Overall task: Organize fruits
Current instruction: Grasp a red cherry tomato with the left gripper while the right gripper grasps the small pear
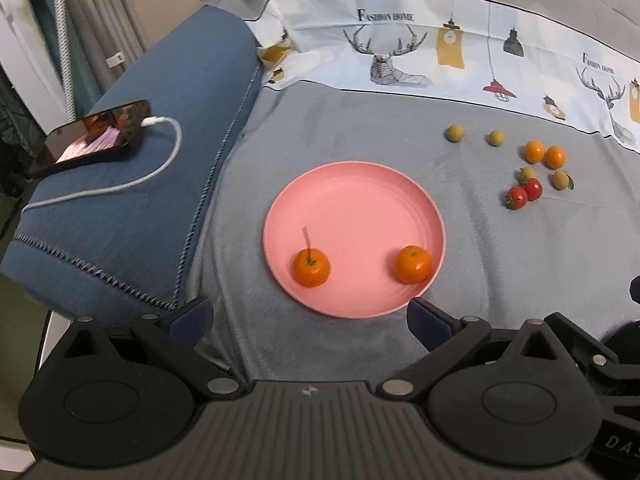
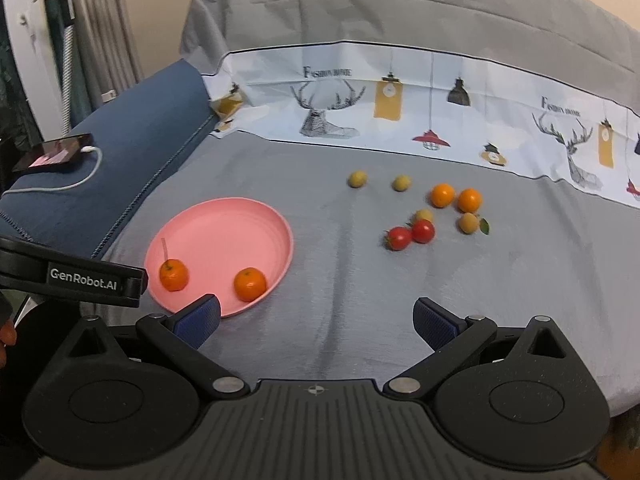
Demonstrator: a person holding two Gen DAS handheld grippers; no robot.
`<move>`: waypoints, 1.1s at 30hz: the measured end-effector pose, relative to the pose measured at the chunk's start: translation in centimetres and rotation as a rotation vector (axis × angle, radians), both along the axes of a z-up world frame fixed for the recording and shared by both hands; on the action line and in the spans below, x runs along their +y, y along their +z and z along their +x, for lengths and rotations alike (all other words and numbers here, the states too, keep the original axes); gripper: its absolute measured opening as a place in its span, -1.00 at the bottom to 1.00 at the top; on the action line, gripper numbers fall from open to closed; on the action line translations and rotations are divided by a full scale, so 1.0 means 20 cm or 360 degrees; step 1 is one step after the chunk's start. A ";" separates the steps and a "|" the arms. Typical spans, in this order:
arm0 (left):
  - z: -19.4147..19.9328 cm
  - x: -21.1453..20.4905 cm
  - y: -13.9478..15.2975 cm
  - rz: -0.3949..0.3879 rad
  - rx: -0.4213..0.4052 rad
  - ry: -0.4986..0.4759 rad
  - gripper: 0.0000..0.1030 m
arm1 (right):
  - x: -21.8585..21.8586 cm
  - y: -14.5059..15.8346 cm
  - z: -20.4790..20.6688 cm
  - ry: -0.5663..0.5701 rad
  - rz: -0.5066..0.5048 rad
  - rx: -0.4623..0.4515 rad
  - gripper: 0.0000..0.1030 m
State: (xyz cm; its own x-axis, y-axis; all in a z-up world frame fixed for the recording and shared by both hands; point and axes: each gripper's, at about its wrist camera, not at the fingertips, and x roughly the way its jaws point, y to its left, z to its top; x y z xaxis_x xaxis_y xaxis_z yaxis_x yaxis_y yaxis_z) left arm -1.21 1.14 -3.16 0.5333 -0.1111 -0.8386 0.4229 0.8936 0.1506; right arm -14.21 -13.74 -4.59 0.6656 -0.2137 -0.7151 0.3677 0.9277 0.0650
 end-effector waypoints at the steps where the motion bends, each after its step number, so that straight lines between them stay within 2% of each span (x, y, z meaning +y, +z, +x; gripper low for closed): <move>1: 0.00 -0.02 0.00 -0.0004 0.0005 -0.0007 0.99 | -0.03 -0.01 0.00 -0.0019 0.0001 0.0002 0.97; 5: 0.03 -0.14 -0.01 -0.0022 0.0036 -0.0052 0.99 | -0.15 -0.03 -0.01 -0.0120 -0.0012 -0.0018 0.97; 11: 0.09 -0.37 -0.04 -0.0057 0.0041 -0.0141 0.99 | -0.46 -0.10 -0.02 -0.0356 -0.0039 -0.0028 0.97; 14: 0.12 -0.52 -0.11 -0.0066 0.0054 -0.0258 0.99 | -0.63 -0.16 0.00 -0.0462 -0.0026 -0.0027 0.97; 18: 0.17 -0.74 -0.27 -0.0017 0.0036 -0.0442 0.99 | -0.83 -0.26 0.05 -0.0551 0.0005 -0.0005 0.98; 25: 0.26 -1.15 -0.58 0.0109 0.0054 -0.0788 0.99 | -1.13 -0.48 0.25 -0.0587 0.0031 0.0058 0.97; 28: 0.32 -1.28 -0.70 0.0171 0.0079 -0.0837 0.99 | -1.23 -0.57 0.37 -0.0549 0.0045 0.0080 0.95; 30: 0.36 -1.33 -0.74 0.0163 0.0093 -0.0849 0.99 | -1.26 -0.61 0.43 -0.0513 0.0057 0.0071 0.89; 33: 0.39 -1.34 -0.75 0.0075 0.0098 -0.0858 0.99 | -1.27 -0.63 0.49 -0.0427 0.0066 0.0026 0.73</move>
